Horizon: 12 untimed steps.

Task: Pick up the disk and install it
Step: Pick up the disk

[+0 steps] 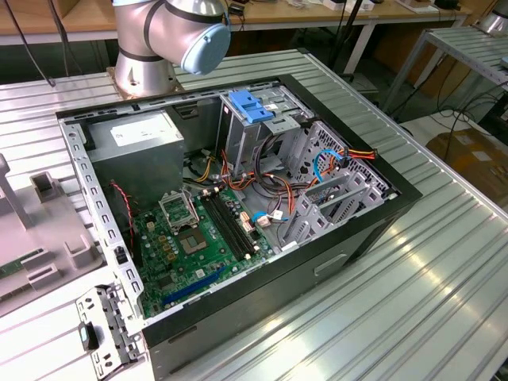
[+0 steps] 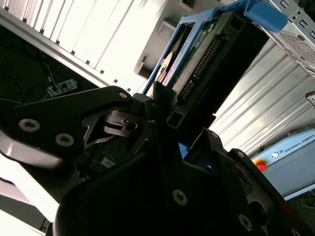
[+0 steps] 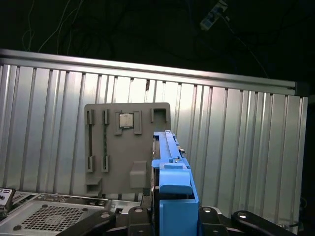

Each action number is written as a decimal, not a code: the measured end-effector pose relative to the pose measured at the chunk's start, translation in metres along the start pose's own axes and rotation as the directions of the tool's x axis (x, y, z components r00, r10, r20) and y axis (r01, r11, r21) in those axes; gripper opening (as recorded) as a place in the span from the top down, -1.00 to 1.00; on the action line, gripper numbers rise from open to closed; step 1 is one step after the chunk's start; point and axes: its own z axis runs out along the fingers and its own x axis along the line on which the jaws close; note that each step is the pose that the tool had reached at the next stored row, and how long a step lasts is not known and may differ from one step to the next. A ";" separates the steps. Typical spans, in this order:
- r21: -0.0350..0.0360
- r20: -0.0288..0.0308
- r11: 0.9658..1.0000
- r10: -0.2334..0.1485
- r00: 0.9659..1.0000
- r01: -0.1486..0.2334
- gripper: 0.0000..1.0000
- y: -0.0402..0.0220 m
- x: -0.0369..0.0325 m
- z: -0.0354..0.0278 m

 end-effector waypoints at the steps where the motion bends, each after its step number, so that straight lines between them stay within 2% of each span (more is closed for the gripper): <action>1: 0.000 0.000 1.000 0.000 1.000 0.000 0.27 -0.0006 0.0001 0.0000; 12: 0.000 0.000 1.000 0.000 1.000 0.000 0.27 -0.0052 0.0014 -0.0003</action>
